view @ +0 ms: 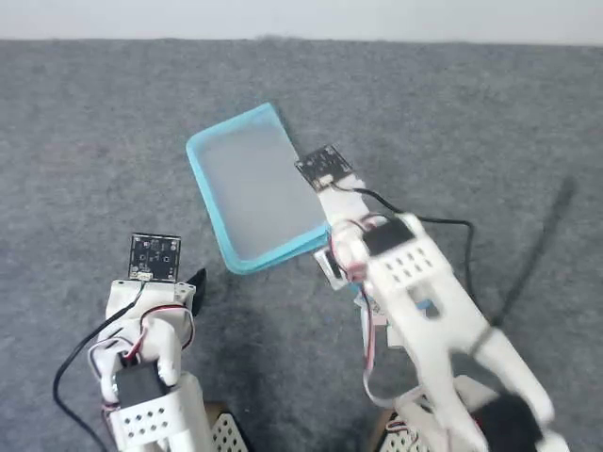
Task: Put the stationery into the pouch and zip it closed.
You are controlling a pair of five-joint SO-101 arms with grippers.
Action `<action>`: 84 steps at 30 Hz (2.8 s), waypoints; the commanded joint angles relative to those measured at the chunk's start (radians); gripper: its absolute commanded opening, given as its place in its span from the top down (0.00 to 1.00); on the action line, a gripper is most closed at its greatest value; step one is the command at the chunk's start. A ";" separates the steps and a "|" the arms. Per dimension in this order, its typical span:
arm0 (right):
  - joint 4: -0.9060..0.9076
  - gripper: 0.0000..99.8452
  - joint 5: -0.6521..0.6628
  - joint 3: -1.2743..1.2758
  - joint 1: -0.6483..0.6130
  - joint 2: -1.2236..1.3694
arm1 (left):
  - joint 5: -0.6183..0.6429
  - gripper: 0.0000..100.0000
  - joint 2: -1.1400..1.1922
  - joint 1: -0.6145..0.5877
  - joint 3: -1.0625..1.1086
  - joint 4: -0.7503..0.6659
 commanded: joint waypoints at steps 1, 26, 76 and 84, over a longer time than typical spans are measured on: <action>-0.002 0.99 0.074 0.038 0.015 -0.222 | -0.012 0.69 -0.020 0.028 -0.008 0.003; -0.213 0.99 0.058 0.287 0.067 -0.367 | 0.112 0.69 0.466 0.299 -0.578 0.028; -0.193 0.99 0.126 0.256 -0.214 -0.323 | 0.367 0.75 0.964 0.201 -0.575 -0.242; -0.194 0.99 0.089 0.193 -0.108 -0.254 | 0.259 0.75 0.391 0.192 -0.460 -0.066</action>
